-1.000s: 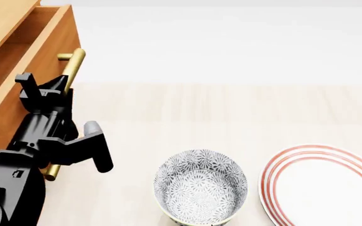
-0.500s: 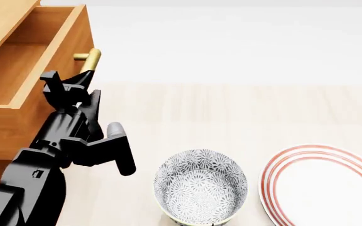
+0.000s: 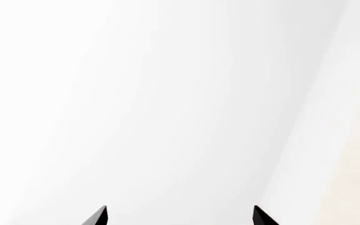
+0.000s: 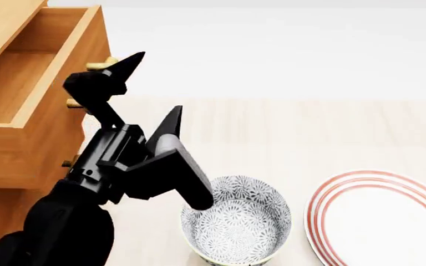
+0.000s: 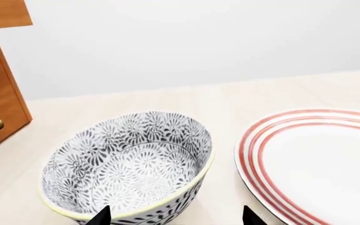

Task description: Open the top drawer of the cabinet.

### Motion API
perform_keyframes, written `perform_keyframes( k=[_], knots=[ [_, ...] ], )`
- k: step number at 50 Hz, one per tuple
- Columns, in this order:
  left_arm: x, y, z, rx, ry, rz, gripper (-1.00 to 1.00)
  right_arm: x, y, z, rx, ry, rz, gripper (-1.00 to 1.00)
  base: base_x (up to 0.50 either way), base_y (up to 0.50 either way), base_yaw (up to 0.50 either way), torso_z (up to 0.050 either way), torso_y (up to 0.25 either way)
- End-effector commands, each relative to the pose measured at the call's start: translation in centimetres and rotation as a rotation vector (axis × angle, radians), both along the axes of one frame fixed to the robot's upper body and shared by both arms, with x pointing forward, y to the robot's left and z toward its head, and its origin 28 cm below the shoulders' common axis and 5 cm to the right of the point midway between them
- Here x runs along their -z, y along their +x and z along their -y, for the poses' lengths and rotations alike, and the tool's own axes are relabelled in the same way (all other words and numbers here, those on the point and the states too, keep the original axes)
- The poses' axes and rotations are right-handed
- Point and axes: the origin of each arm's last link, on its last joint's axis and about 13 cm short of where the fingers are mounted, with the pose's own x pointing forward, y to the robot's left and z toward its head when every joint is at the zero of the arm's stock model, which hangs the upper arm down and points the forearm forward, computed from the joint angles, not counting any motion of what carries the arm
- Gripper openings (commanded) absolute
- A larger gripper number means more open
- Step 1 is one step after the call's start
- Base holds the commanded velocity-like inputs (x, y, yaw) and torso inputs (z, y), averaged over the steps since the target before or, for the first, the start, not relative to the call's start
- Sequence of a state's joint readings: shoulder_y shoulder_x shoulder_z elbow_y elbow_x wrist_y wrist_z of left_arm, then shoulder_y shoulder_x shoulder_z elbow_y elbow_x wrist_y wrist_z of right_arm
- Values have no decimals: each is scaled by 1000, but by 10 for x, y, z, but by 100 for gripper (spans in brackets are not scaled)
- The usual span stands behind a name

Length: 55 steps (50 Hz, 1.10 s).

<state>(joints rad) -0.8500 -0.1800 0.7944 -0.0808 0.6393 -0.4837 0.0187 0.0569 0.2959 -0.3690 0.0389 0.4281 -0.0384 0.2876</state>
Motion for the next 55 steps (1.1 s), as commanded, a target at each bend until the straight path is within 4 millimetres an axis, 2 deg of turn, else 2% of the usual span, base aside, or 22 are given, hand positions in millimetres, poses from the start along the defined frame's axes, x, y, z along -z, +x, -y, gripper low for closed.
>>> perform_keyframes(
  k=[1,15,26,37,47,55],
  knots=[
    [-26,-23,22,109,-227,7,100,-1,1,-1,-8,1,14,100,0,0,0,0,0],
    [-73,-51,22,187,-391,66,100,0,1,-1,-1,-5,11,100,0,0,0,0,0],
    [-99,-56,12,175,-481,103,100,-1,2,-1,7,-6,6,100,0,0,0,0,0],
    [-100,-39,1,119,-518,44,100,1,2,-1,6,-10,-3,100,0,0,0,0,0],
    [-93,-26,-7,60,-564,-76,100,2,1,-1,2,-14,-6,100,0,0,0,0,0],
    [-89,-15,-13,25,-577,-101,100,2,1,-2,-1,-14,-9,100,0,0,0,0,0]
  ],
)
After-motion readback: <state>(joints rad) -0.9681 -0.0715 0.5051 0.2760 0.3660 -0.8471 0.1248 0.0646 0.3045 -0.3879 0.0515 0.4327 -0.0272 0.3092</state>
